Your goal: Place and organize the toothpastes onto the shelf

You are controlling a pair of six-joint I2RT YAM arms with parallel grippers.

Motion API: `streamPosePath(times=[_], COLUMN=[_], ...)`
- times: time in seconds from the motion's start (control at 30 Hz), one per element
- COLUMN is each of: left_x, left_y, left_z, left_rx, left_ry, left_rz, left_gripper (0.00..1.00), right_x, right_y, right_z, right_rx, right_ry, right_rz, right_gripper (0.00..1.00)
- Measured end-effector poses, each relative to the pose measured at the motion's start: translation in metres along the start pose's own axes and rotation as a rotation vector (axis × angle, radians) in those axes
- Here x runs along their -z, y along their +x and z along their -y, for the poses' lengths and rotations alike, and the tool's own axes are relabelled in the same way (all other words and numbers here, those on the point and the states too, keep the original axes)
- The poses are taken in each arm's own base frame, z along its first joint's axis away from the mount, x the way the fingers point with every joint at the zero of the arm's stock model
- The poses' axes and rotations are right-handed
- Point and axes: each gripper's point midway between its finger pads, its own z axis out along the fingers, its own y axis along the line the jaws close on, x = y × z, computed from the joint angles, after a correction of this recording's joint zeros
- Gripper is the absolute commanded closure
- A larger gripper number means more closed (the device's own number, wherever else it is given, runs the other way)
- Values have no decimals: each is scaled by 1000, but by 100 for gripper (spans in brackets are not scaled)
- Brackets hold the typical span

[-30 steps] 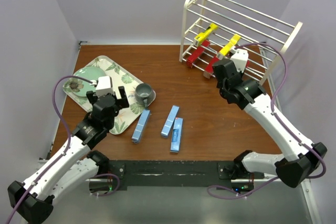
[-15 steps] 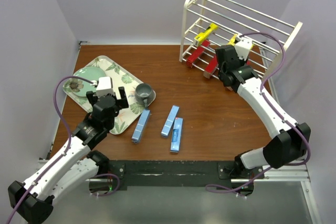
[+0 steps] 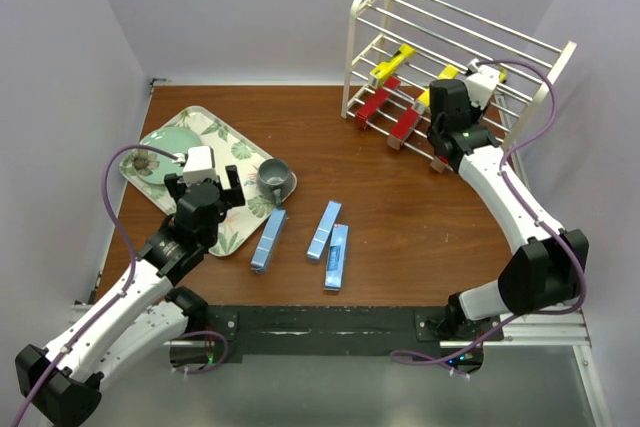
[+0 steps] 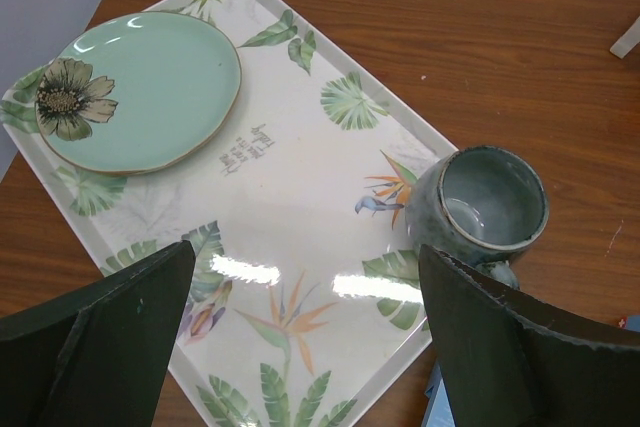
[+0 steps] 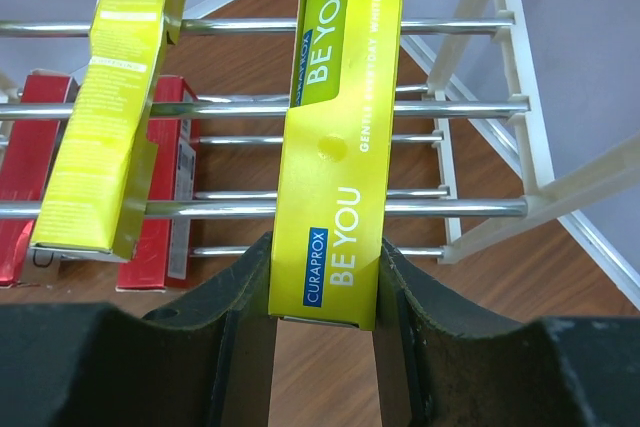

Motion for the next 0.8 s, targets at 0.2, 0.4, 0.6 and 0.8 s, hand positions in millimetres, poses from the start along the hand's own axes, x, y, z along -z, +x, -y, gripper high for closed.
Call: streamPosePath(times=[0.2, 0.4, 0.6, 0.8], left_x=[0, -1, -2, -2], left_y=[0, 1, 2, 2], left_z=[1, 1, 2, 2], left_rx=[-1, -10, -12, -13], left_ry=[2, 4, 4, 4], left_rz=[-1, -5, -7, -8], left_gripper=[0, 0, 0, 0], right_x=[-10, -19, -25, -28], right_y=[19, 31, 35, 31], right_z=[0, 1, 4, 7], right_rx=[22, 37, 40, 38], right_ry=[7, 22, 34, 53], right_rz=[-4, -9, -5, 13], right_gripper=[70, 65, 59, 54])
